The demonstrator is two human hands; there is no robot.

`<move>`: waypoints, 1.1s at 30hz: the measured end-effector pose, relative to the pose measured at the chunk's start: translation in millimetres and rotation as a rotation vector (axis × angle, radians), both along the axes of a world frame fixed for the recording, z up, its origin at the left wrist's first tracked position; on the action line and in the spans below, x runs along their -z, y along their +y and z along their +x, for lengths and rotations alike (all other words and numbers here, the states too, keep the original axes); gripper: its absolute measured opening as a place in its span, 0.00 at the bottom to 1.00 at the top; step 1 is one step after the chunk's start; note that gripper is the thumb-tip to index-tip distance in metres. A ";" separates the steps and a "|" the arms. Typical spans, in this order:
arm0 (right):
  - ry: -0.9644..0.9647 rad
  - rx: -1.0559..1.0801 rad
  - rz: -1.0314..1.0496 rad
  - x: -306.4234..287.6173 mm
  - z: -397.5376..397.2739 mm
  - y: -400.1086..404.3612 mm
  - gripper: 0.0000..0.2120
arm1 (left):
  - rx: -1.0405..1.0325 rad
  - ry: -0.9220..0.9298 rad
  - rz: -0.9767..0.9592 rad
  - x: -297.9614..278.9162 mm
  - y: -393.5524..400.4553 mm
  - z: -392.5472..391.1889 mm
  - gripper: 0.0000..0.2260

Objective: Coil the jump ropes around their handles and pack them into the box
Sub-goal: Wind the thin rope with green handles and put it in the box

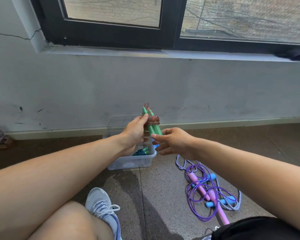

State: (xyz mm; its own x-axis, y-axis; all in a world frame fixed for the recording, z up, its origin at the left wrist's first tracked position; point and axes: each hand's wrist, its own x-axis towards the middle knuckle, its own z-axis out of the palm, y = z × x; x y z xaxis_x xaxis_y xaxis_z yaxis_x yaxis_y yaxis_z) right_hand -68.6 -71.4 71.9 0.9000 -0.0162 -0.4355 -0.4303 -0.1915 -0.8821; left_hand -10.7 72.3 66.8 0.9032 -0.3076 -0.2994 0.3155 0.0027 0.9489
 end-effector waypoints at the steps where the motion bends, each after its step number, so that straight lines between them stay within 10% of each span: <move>1: -0.005 0.009 0.012 0.5 0.1 0.1 0.16 | 0.008 -0.001 0.010 -0.3 1.3 -1.0 0.16; 33: 0.095 0.274 0.068 64.9 47.7 15.6 0.11 | -0.178 0.056 0.316 32.1 36.0 53.5 0.20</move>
State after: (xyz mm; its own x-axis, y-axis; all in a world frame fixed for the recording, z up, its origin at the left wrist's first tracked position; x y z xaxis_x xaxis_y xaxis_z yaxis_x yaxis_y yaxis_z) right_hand -20.9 -55.8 7.0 0.8216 -0.2207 -0.5257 -0.5387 0.0016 -0.8425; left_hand 42.8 108.3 34.7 0.9139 -0.0317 -0.4046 0.3875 -0.2280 0.8932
